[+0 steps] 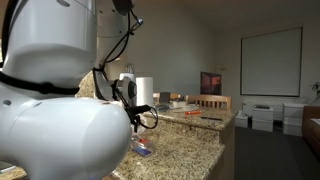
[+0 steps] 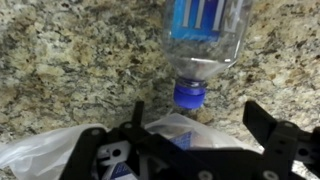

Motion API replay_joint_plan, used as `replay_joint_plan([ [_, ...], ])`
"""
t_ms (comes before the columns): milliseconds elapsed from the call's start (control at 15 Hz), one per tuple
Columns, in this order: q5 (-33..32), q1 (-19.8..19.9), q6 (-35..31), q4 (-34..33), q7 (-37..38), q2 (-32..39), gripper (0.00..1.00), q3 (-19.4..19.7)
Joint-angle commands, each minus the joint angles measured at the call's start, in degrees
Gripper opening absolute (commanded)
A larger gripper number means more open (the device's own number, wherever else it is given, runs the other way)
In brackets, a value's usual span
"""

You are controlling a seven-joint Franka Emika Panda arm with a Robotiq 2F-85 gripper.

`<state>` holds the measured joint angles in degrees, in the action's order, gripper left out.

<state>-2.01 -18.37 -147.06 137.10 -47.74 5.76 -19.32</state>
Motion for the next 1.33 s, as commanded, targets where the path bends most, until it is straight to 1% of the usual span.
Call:
replay_joint_plan([
  [0, -1.4, 0.3, -4.0, 2.6, 3.6, 0.2, 1.00, -0.2],
  [67, -1.3, 0.4, -4.6, 2.8, 3.6, 0.5, 0.99, -0.2],
  [133, -1.3, 0.6, -5.1, 2.9, 3.6, 0.9, 0.74, -0.2],
  [200, -1.3, 0.7, -5.7, 3.0, 3.4, 1.3, 0.74, -0.2],
  [267, -1.2, 0.8, -6.4, 3.0, 3.2, 1.7, 0.68, -0.2],
  [400, -1.2, 1.1, -7.8, 2.6, 2.9, 2.6, 0.54, -0.2],
  [533, -1.3, 1.3, -9.1, 2.4, 2.8, 3.5, 0.42, -0.3],
  [600, -1.5, 1.4, -9.7, 2.5, 3.0, 3.6, 0.34, -0.2],
  [667, -1.5, 1.5, -10.2, 2.8, 3.1, 3.3, 0.29, -0.2],
  [867, -1.2, 2.0, -12.3, 3.8, 3.0, 2.0, 0.09, -0.4],
  [933, -1.0, 2.2, -13.3, 4.1, 2.7, 1.5, 0.13, -0.5],
  [1133, -1.1, 2.7, -15.8, 5.4, 1.6, -0.8, 0.13, -0.7],
  [1267, 0.0, 3.4, -17.8, 6.2, -0.5, -2.3, 0.13, -1.1],
])
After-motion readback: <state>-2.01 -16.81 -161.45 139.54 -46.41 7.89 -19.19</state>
